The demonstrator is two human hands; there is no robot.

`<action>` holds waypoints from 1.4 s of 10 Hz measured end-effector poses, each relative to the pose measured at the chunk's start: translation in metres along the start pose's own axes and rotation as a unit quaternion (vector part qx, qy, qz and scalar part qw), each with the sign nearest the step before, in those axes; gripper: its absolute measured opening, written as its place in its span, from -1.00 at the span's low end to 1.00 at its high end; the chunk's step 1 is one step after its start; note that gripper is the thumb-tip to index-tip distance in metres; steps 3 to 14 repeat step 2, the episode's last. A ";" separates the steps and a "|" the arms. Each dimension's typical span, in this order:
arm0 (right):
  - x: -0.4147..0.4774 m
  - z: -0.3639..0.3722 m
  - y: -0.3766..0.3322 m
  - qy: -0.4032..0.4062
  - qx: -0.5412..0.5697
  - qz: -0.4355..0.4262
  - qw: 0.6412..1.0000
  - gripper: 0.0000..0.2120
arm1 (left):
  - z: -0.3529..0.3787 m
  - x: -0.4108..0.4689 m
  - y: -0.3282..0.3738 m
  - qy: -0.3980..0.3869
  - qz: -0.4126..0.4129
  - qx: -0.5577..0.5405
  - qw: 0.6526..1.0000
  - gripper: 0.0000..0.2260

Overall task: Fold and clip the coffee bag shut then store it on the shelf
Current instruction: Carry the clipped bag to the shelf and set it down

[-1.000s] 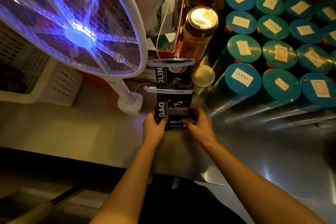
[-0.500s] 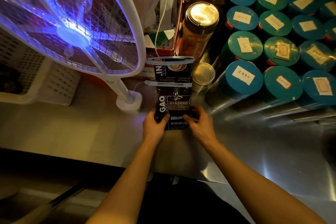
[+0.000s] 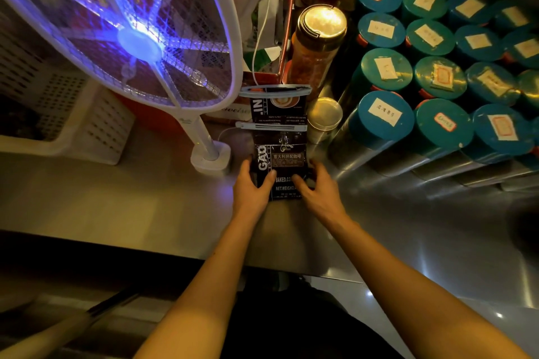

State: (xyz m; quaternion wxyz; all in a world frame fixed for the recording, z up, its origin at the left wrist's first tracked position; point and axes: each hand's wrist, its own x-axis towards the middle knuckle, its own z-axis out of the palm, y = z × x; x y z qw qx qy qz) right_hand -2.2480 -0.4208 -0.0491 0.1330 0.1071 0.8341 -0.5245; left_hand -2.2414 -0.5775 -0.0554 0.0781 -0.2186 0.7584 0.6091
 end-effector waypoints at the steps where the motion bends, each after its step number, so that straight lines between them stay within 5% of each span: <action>1: -0.013 -0.002 -0.013 0.012 -0.008 -0.021 1.000 -0.55 | -0.003 -0.009 0.004 0.014 0.003 -0.009 1.000 -0.44; 14: -0.024 -0.002 -0.017 0.027 -0.010 -0.041 0.999 -0.53 | -0.004 -0.019 0.005 0.023 0.024 -0.011 0.999 -0.43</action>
